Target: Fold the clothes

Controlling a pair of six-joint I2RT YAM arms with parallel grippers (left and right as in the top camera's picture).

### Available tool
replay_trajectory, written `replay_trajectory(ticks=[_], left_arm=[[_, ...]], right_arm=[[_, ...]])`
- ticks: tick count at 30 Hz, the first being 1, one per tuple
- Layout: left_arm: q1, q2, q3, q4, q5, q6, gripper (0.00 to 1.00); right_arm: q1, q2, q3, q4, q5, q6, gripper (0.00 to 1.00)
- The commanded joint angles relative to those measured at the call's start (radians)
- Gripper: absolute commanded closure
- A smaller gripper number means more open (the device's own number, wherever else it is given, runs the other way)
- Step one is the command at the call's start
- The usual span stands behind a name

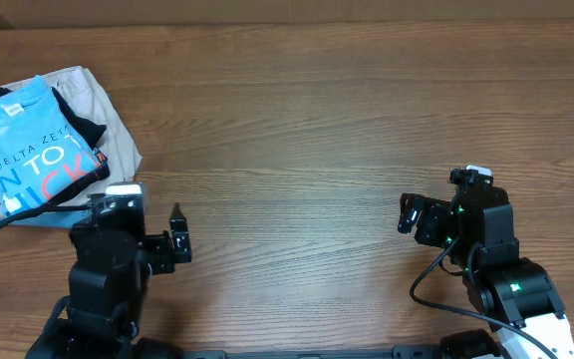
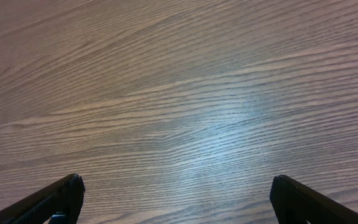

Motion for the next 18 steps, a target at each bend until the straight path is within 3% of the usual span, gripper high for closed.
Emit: replay_trajectory(ticks=[1, 18], left_arm=[[-0.006, 0.0, -0.015, -0.016, -0.064, -0.033, 0.0], [-0.006, 0.0, -0.015, -0.084, -0.064, -0.033, 0.0]], right_arm=[[0.003, -0.01, -0.005, 0.004, 0.01, 0.005, 0.0], [-0.008, -0.042, -0.012, -0.004, 0.01, 0.005, 0.0]])
